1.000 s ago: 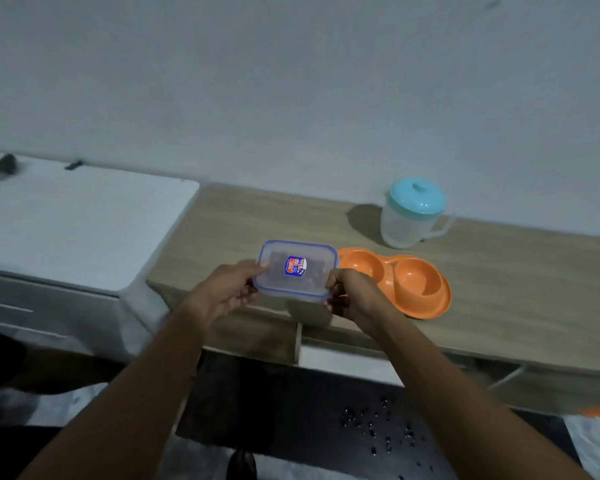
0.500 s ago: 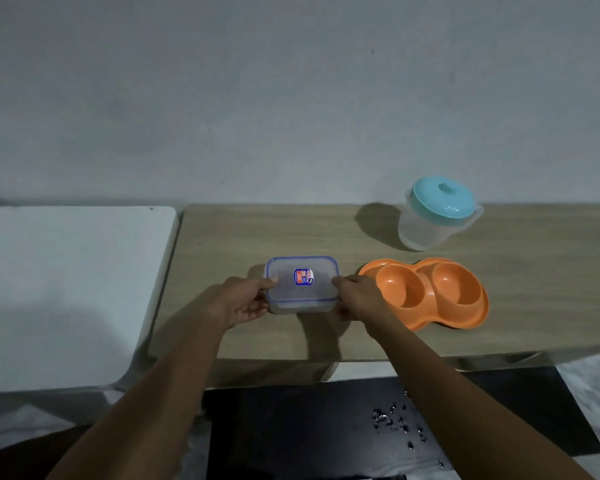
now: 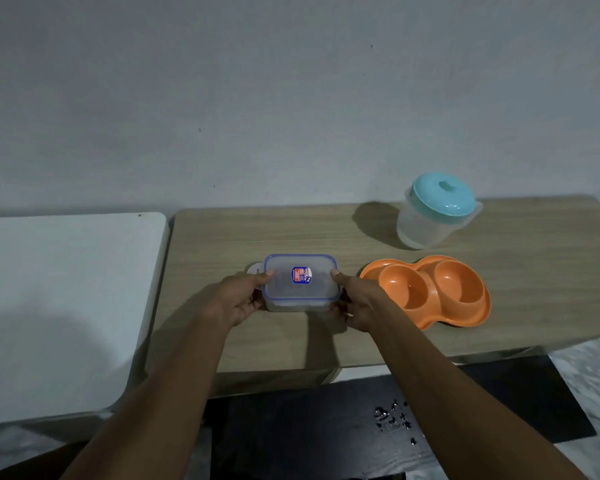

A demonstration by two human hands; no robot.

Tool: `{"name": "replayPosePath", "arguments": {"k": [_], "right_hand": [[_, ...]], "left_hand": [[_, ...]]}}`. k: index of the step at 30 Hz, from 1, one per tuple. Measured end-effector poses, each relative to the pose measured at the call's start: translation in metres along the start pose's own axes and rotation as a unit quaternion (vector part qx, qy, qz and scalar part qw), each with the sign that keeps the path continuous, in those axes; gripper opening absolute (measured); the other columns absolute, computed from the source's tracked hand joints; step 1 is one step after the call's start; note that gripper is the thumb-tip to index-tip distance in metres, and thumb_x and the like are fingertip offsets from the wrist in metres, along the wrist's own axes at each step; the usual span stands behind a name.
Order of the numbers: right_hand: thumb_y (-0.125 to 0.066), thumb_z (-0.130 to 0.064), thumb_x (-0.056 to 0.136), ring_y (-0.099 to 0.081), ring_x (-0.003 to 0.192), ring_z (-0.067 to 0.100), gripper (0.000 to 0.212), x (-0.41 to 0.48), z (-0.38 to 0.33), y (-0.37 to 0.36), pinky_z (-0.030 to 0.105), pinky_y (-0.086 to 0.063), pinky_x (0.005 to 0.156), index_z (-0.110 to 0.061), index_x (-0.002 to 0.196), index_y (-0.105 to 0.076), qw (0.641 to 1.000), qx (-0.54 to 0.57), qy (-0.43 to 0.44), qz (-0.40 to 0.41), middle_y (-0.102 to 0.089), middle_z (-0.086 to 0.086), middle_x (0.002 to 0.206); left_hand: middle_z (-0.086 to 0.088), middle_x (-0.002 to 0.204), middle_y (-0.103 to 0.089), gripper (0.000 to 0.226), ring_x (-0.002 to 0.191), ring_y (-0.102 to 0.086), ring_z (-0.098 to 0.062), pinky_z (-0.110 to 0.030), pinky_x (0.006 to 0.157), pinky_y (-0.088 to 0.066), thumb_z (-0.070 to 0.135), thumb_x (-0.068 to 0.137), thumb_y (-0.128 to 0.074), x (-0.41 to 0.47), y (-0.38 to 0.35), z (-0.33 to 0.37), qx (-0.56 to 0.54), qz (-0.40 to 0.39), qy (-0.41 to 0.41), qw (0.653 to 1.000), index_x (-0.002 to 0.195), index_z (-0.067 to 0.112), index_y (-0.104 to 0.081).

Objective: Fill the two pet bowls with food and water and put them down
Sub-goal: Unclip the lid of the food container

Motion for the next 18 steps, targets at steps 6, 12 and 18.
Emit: {"name": "replayPosePath", "arguments": {"k": [6,12,18], "right_hand": [[-0.067,-0.033,0.097,-0.048,0.060,0.019,0.030,0.006,0.002,-0.002,0.026,-0.042,0.048,-0.006,0.100,-0.054,0.997,0.042,0.063,0.035,-0.051,0.010,0.080],[-0.080,-0.042,0.083,-0.067,0.098,0.030,0.061,0.000,0.031,-0.006,0.048,-0.063,0.078,-0.010,0.124,-0.048,0.977,0.141,0.140,0.081,-0.064,0.015,0.114],[-0.084,-0.031,0.082,-0.072,0.085,0.025,0.039,-0.010,0.063,-0.028,0.036,-0.059,0.068,-0.005,0.101,-0.060,0.982,0.156,0.100,0.040,-0.073,0.014,0.097]], "left_hand": [[-0.018,0.105,-0.068,0.032,0.078,-0.066,-0.022,-0.031,0.066,-0.059,0.005,0.089,-0.070,0.003,-0.008,0.006,0.037,0.017,-0.018,0.999,0.119,-0.003,-0.062],[-0.016,0.102,-0.068,0.031,0.074,-0.065,-0.025,-0.032,0.049,-0.057,0.008,0.090,-0.066,-0.006,-0.024,0.022,0.180,0.031,-0.098,0.978,0.121,0.004,-0.062],[0.003,0.111,-0.064,0.038,0.107,-0.061,-0.017,-0.031,0.095,-0.047,0.038,0.084,-0.071,0.022,-0.056,0.051,0.437,-0.011,-0.210,0.875,0.116,0.018,-0.072]]}}
Point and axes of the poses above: each hand's wrist, its own x-axis towards the middle knuckle, its own y-axis out of the back of the hand, z = x × y, the point moved 4 cm from there along x, towards the middle knuckle
